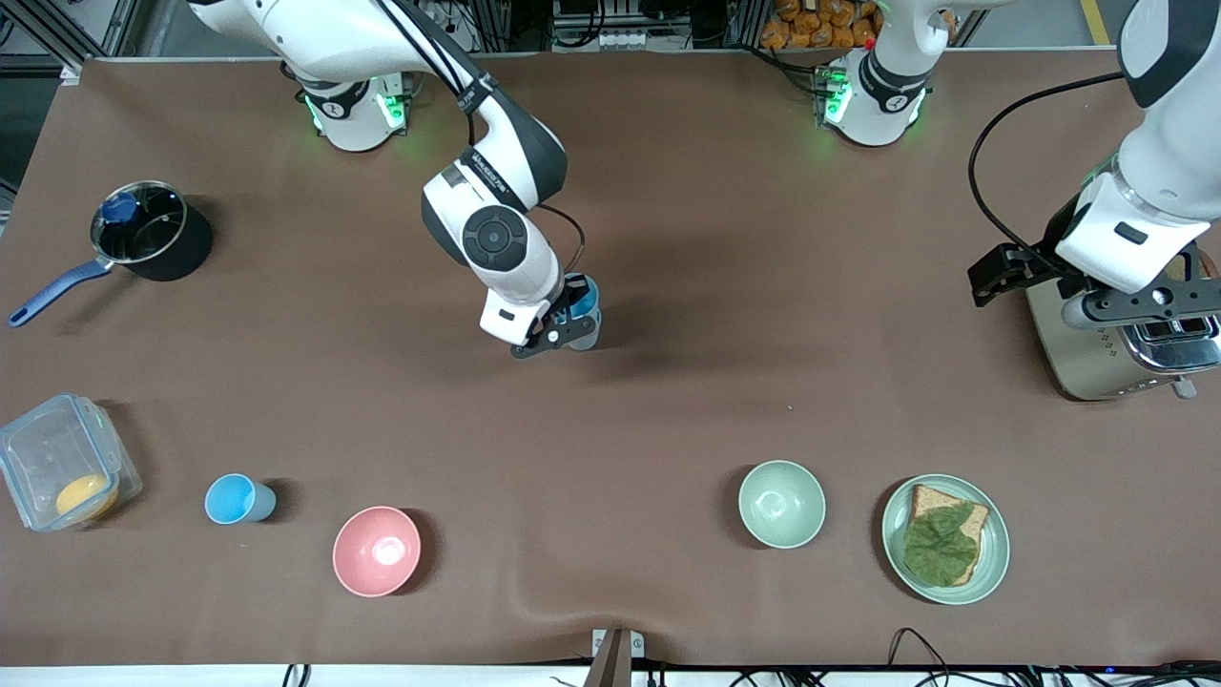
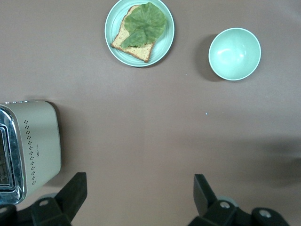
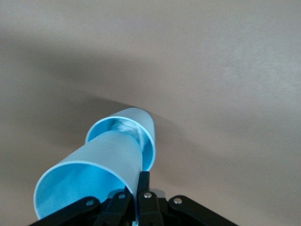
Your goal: Stack blue cups with both arms
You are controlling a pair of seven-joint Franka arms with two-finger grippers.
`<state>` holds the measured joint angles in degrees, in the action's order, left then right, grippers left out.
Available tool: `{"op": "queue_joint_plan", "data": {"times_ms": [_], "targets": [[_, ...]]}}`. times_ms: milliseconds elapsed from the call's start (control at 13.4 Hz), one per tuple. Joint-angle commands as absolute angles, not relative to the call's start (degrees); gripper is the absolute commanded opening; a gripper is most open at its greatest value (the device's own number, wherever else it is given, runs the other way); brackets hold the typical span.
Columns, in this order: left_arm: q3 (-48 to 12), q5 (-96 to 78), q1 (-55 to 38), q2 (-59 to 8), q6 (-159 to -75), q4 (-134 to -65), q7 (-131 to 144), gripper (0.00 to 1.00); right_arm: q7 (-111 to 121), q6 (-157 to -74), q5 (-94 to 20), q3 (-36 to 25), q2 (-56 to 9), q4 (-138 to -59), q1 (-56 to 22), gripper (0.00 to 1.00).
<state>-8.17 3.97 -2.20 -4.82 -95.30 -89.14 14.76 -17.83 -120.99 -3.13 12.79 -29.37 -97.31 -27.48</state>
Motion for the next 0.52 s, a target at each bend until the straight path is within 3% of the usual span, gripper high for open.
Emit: {"op": "queue_joint_plan", "data": {"times_ms": [0, 149, 223, 298, 372, 446], "targets": [[-8.35, 2.99, -1.76, -3.6, -95.1, -90.0, 13.54, 1.0, -18.98, -121.29, -1.32, 12.92, -29.09, -97.47, -27.25, 0.0], [-8.44, 2.81, -1.76, -3.95, -95.53, -89.91, 14.06, 1.0, -18.98, -121.29, -1.23, 12.92, -29.09, -97.38, -27.33, 0.0], [-8.44, 2.9, -1.84, -4.22, -95.62, -89.65, 14.32, 1.0, -19.07, -121.29, -1.23, 13.01, -29.09, -97.38, -27.33, 0.25], [-8.44, 2.9, -1.85, -4.22, -95.71, -89.65, 14.33, 1.0, -19.07, -121.29, -1.23, 12.92, -29.09, -97.38, -27.33, 0.77], [-8.44, 2.9, -1.85, -4.22, -95.71, -89.65, 14.24, 1.0, -19.07, -121.2, -1.23, 12.92, -28.92, -97.3, -27.33, 1.0], [-8.35, 2.99, -1.67, -4.22, -95.71, -89.56, 13.46, 1.0, -19.07, -120.94, -1.32, 12.92, -28.74, -97.12, -27.07, 1.0]]}}
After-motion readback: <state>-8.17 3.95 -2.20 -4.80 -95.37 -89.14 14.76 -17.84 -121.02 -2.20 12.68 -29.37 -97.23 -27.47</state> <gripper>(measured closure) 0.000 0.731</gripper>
